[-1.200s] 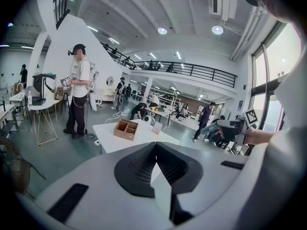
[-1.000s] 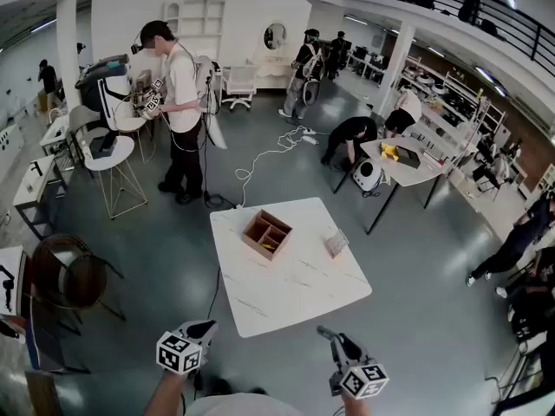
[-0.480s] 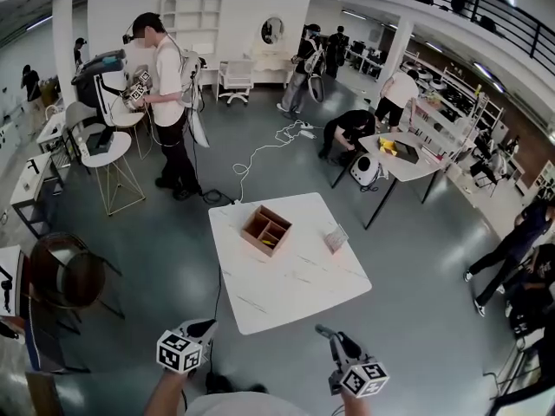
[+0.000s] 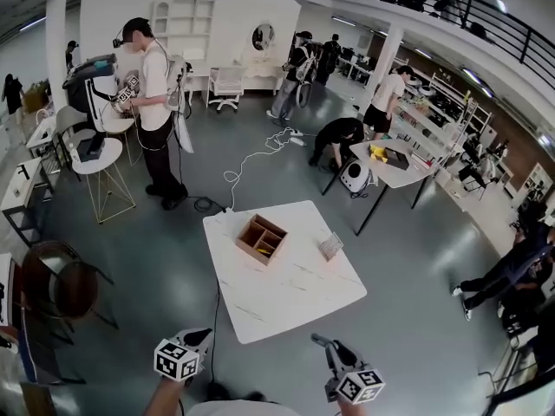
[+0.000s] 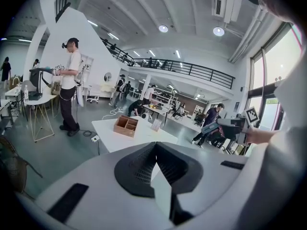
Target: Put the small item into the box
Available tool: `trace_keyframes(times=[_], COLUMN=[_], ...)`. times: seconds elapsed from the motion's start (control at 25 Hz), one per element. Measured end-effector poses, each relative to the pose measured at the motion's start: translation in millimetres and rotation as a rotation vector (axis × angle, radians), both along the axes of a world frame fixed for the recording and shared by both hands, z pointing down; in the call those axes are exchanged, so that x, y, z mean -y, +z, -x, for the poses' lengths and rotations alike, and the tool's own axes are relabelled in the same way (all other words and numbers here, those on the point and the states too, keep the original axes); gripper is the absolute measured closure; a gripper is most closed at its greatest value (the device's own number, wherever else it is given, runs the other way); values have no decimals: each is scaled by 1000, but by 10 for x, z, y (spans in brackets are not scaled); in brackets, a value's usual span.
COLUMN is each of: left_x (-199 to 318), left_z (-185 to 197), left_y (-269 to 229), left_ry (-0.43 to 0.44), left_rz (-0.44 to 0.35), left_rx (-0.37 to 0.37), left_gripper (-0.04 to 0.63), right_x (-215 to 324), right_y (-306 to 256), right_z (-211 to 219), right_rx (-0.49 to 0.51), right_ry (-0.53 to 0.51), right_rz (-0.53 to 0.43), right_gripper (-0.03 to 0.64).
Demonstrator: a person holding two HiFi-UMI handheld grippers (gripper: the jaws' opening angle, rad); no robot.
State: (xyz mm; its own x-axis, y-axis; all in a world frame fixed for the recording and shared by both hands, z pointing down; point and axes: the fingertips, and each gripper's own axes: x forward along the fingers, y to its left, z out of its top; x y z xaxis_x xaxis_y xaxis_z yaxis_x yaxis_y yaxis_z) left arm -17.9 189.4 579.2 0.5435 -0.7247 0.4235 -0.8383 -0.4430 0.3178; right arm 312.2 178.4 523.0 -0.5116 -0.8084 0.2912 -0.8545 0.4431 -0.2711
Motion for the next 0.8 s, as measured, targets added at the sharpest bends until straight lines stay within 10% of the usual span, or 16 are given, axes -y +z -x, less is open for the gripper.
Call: trace_keyframes(times=[0.8], left_x=[74], left_z=[529], left_y=[135], left_ry=[56], left_rz=[3], left_rx=[4], left_gripper=[581], right_x=[-93], right_y=[114], right_z=[509], right_rx=[2], right_ry=[60], right_rz=[1], right_gripper=[534])
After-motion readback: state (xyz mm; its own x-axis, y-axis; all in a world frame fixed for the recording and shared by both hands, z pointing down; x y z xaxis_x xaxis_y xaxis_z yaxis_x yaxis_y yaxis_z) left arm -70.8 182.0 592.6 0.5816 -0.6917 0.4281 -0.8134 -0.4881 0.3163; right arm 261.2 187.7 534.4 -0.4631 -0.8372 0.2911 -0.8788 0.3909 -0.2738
